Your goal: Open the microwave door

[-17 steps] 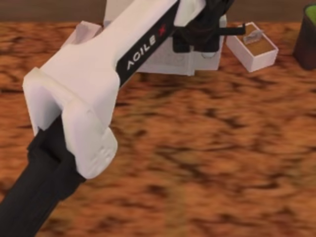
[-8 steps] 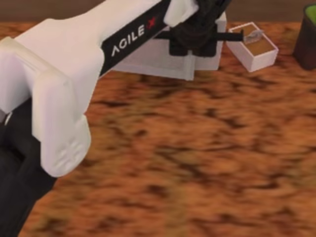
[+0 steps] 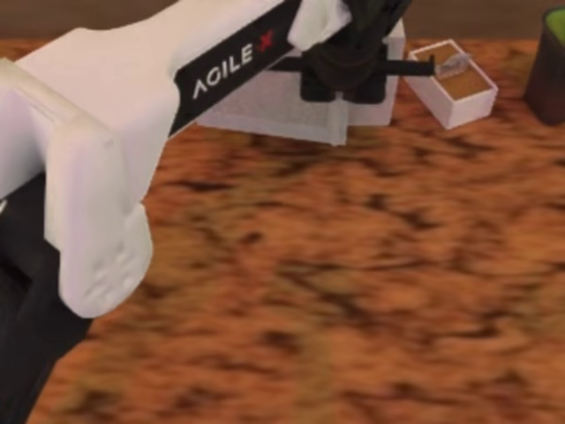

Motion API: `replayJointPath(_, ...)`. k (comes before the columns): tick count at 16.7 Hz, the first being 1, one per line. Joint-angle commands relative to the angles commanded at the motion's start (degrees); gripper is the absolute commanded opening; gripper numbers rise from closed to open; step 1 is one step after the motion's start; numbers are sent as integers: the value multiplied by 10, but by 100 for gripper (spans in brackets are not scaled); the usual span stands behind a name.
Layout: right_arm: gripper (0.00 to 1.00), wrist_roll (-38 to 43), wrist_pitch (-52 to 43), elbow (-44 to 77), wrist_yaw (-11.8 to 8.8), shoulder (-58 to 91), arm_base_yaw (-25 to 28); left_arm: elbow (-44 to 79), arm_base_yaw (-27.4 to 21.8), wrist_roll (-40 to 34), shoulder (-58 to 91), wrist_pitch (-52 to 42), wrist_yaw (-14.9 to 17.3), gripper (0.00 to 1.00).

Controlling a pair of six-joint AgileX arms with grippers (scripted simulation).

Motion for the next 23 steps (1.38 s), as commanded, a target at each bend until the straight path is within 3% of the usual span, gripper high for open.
replayJointPath(23, 100, 0, 0, 0, 0, 0, 0, -9, -4, 3, -5, 7, 4, 0)
